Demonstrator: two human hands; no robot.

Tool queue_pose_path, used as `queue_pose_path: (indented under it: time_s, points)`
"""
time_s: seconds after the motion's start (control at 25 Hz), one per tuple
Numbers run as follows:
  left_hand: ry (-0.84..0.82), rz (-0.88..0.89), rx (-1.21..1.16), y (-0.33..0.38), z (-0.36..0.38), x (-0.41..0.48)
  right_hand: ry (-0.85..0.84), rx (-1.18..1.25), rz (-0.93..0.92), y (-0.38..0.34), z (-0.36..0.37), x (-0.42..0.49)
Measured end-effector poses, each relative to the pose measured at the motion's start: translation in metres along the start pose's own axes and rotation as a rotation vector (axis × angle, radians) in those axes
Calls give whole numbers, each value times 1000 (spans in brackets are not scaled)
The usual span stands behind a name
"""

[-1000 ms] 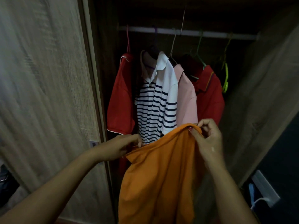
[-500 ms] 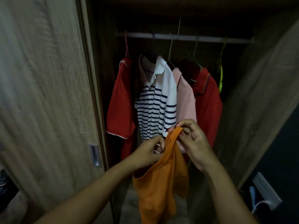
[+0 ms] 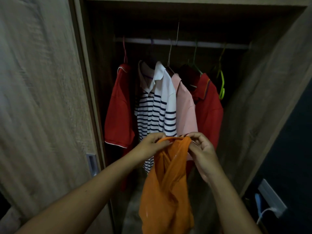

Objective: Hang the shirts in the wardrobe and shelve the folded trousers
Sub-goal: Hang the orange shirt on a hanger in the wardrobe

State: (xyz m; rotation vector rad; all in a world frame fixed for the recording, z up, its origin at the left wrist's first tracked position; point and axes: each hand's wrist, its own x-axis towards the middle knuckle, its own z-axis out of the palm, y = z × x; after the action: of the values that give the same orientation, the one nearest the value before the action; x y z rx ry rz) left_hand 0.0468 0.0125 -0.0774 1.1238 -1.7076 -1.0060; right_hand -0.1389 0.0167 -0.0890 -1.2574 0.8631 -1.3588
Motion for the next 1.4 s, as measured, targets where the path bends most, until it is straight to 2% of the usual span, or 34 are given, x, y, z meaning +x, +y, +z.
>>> queue_pose_path:
  time_s: [0.12,0.2,0.28,0.48,0.56,0.64,0.68,0.72,0.76,0.8,0.84,1.0,1.04,1.08,1.16,1.2,1.24,1.28,1.4]
  points:
    - [234,71,192,15,2,10,128,-176,-71,9,12,-5]
    - [372,131,274,27,0,14,93,-205,-114,17,22,-13]
    - [458,215,342,38,-8,15,22,-413,-131,30,26,-14]
    - [655,343,603,50,-60,4,61,-874,2,36,-13,6]
    - [563,388,725,44,-78,-3,11,-1014,12,24,-31,17]
    - [247,398,810,37,-81,-15,-66,-1076,-7,7,-39,27]
    - [64,372,994,31,-79,-20,-93,-1089,-22,-3,-42,33]
    - [-85,366,1284,24,-78,-21,-107,-1093,-41,-14,-44,40]
    - [-158,331,1519,19,-79,-21,-124,-1097,-60,-26,-47,46]
    - [-159,276,1642,17,-81,-20,-159,-1111,-85,-39,-48,50]
    - [-105,228,1658,19,-83,-17,-208,-1135,-113,-49,-49,55]
    - [109,193,1478,30,-79,-3,-384,-1165,-218,-90,-51,75]
    - [121,194,1478,33,-75,0,-351,-1130,-294,-101,-55,84]
    - [134,198,1484,38,-71,1,-234,-1111,-410,-113,-62,98]
    - [172,228,1491,46,-65,3,153,-1082,-659,-134,-80,132]
    - [181,243,1491,48,-64,4,336,-1071,-720,-142,-88,151]
    - [181,258,1479,52,-62,5,470,-1078,-705,-148,-94,169]
    - [175,269,1464,53,-61,6,541,-1112,-610,-148,-98,186]
    - [160,253,1427,59,-62,9,547,-1143,-187,-131,-103,229]
